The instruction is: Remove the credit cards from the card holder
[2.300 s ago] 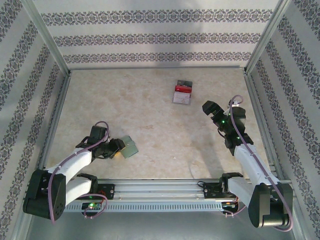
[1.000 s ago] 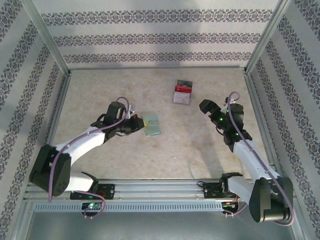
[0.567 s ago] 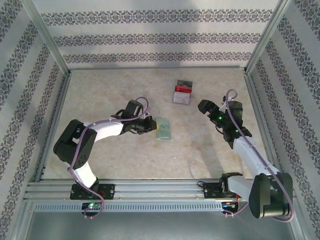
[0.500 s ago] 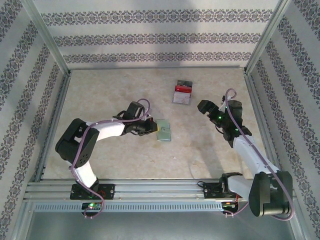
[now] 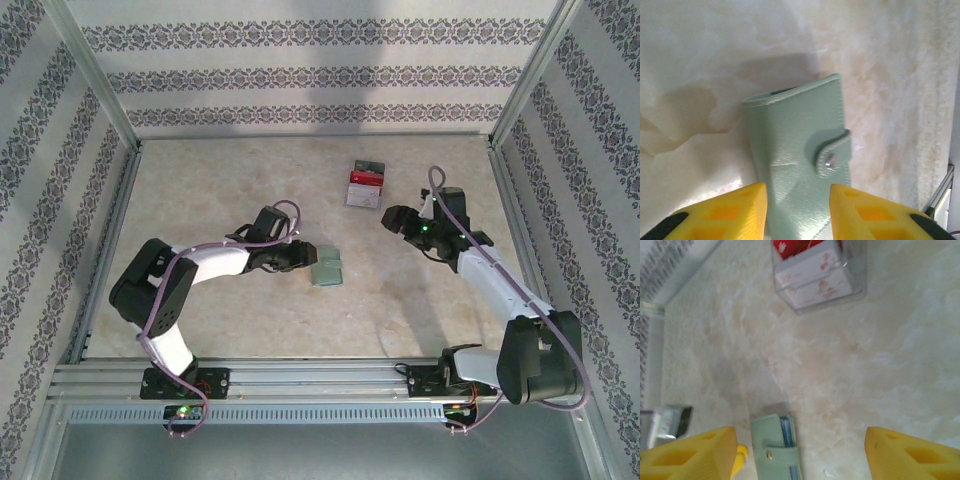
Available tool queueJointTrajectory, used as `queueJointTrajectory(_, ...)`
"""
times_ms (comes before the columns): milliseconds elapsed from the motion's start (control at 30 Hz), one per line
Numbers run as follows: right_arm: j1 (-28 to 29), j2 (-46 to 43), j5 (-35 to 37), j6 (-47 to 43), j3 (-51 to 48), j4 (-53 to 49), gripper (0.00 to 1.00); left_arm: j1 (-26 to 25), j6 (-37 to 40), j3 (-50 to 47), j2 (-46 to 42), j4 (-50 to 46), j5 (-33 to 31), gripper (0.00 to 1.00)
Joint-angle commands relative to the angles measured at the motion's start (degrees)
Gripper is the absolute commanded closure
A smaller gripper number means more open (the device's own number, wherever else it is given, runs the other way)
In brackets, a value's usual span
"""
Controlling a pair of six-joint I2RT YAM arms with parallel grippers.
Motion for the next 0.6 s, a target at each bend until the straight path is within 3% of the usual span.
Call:
queueJointTrajectory(0,3.78,1.63,3.05,-2.67,3.79,-7.04,0.35,1.75,1.58,0.25,-3.19,-2.09,-0.37,0.61)
queueJointTrajectory(67,6.78,3.15,5.01,-2.89,5.68,-9.0,0.36,2.74,1.08,0.44,-3.21,-1.57,1.46,0.63)
queueJointTrajectory(200,12.49,7.85,7.26,-2.96,10.69,-13.73,0.38,4.46,-1.66,0.68,-0.95,3.52,7.73,0.83)
queueJointTrajectory(333,16.65,12.11,8.51,-2.86,14.82,-16.84,0.42,6.1,-7.01,-0.33,2.95,13.23,13.99,0.96)
queueJointTrajectory(567,23.57,19.81,10.54,-1.74,20.89,-21.89,0.53,6.36,-9.0,1.39,9.21,18.81,18.82,1.0)
